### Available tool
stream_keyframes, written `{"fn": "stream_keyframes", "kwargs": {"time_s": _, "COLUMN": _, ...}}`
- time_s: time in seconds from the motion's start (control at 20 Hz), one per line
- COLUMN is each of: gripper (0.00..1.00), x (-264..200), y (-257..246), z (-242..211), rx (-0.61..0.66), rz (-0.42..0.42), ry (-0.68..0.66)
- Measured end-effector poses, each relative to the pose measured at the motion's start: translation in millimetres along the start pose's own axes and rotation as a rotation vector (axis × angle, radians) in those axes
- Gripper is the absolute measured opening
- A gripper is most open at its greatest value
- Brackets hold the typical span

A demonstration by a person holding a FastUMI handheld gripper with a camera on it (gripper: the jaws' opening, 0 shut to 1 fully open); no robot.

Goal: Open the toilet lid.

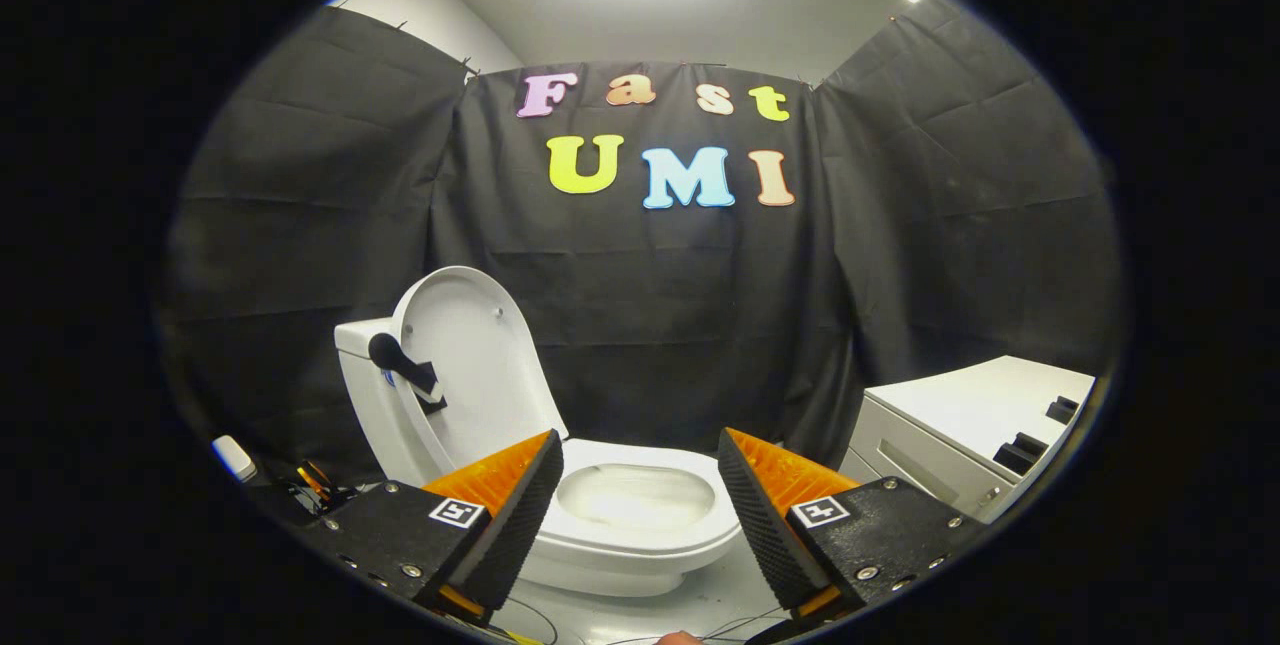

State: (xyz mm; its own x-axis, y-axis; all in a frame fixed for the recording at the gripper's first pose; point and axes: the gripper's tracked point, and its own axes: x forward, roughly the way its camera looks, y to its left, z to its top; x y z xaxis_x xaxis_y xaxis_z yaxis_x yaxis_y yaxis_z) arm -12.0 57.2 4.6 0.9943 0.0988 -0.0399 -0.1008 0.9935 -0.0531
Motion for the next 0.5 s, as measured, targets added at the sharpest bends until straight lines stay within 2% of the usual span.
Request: {"fn": "stream_keyframes", "kwargs": {"time_s": 0.5, "gripper": 0.96, "x": -5.7, "y": 12.2, "z": -24.1, "rx": -0.004, "rz": 0.043, "ry": 0.05}}
